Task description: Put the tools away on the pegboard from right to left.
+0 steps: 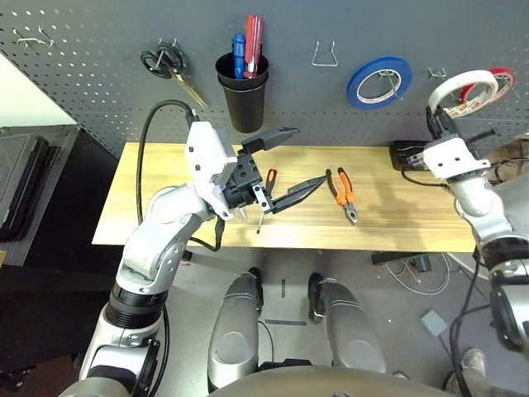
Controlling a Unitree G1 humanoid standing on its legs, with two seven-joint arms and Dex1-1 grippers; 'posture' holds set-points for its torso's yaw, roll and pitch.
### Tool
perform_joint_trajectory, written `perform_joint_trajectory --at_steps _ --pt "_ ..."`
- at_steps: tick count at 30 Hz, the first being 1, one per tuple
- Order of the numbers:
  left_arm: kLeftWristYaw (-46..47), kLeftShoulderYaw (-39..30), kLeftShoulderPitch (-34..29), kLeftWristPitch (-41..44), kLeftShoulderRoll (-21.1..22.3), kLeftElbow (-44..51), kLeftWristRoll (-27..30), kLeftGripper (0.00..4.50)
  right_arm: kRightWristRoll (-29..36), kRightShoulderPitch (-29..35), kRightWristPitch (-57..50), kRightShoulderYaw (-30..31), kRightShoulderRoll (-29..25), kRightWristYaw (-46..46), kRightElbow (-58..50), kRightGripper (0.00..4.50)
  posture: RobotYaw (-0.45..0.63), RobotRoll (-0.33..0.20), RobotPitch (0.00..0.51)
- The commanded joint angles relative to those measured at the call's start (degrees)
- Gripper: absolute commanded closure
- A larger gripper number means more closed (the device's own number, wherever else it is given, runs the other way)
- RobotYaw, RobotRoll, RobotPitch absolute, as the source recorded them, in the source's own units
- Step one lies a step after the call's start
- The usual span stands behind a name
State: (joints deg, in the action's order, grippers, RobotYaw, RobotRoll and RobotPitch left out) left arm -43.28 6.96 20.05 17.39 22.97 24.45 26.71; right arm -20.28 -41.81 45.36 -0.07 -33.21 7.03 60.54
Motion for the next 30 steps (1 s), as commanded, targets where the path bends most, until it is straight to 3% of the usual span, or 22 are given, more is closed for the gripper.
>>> perform_joint_trajectory --at_steps 1,6,11,18,23,30 --pt "-0.1 0.9 -0.1 -0.7 -0.1 -0.2 -1.1 0.00 1.5 -2.3 -3.2 0.4 0.5 -2.8 4.1 4.46 0.20 0.000 0.212" --pt "0.1 1.1 -0.4 -0.9 0.1 -0.2 -1.9 0.00 2.9 -6.3 -9.0 0.0 2.4 -5.9 8.4 4.46 0.20 0.000 0.215" --pt "0.4 1.1 -0.9 -1.0 0.4 -0.1 -2.8 0.00 4.8 -6.0 -8.9 -0.5 3.4 -6.9 8.6 2.84 0.22 0.000 0.222" --pt "0.7 1.1 -1.9 -0.4 1.3 0.5 -3.3 0.00 6.8 4.0 2.9 -2.0 2.3 -4.4 3.4 0.18 0.22 0.000 0.237" --pt "0.8 1.2 -2.6 -0.2 2.4 0.1 -3.9 0.00 9.7 12.6 4.6 -2.3 2.3 -6.5 -4.3 0.04 0.20 0.000 0.248" --pt "-0.8 4.7 -3.4 2.5 7.5 -2.0 -8.7 0.00 20.7 26.2 -19.6 -2.4 7.4 -19.9 -24.3 0.04 0.19 0.000 0.257"
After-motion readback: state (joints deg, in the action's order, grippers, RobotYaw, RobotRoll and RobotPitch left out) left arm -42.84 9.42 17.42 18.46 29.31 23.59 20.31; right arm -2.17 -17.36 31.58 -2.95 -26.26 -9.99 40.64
